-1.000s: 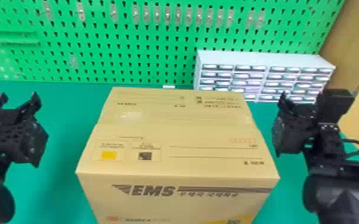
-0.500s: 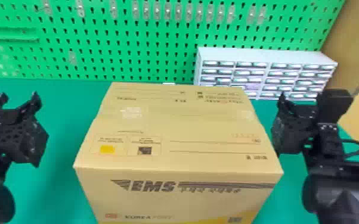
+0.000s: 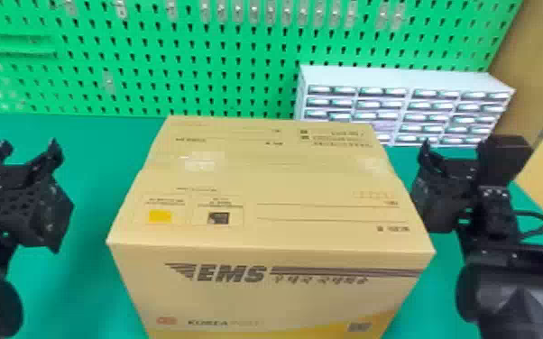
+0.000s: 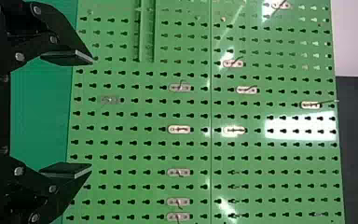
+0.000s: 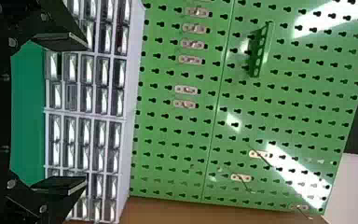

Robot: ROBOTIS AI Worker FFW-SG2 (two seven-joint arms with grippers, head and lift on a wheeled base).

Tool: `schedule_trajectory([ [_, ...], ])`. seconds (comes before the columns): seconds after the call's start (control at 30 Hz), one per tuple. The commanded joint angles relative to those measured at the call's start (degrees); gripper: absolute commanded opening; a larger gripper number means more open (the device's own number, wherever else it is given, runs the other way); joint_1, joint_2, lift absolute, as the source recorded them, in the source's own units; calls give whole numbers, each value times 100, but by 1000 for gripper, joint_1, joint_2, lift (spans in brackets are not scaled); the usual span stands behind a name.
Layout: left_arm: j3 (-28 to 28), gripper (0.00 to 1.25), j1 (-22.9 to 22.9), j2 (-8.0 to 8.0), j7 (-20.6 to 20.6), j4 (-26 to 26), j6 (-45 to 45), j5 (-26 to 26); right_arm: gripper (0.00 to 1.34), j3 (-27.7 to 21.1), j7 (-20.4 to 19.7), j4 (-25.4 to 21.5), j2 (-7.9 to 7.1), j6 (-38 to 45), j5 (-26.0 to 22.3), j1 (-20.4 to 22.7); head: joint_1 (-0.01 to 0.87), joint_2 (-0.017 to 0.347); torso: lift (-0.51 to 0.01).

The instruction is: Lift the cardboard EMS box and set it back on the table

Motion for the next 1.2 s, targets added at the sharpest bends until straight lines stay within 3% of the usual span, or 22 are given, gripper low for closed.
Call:
schedule_trajectory([
  [0.0,-12,807,0,0,0,0,0,0,1069,0,0,0,-6,0,0,0,678,-15,-89],
  [0.57,32,810,-17,0,0,9,26,9,1069,-62,0,97,3,-44,-97,9,678,-15,-97],
  [0.77,50,812,-17,0,0,70,53,-26,1065,-97,0,580,-68,-694,-554,35,678,-15,-97],
  [0.9,-12,807,-35,9,0,237,44,-44,1065,-79,0,958,-103,-1046,-589,26,678,-15,-97],
  [1.07,-117,805,-35,9,0,422,-70,-97,1065,-114,-9,1336,-15,-1389,-518,-18,678,-15,-97],
  [1.17,-152,805,-26,0,0,466,-79,-114,1065,-237,-9,1494,143,-1573,-255,-70,678,-15,-97],
])
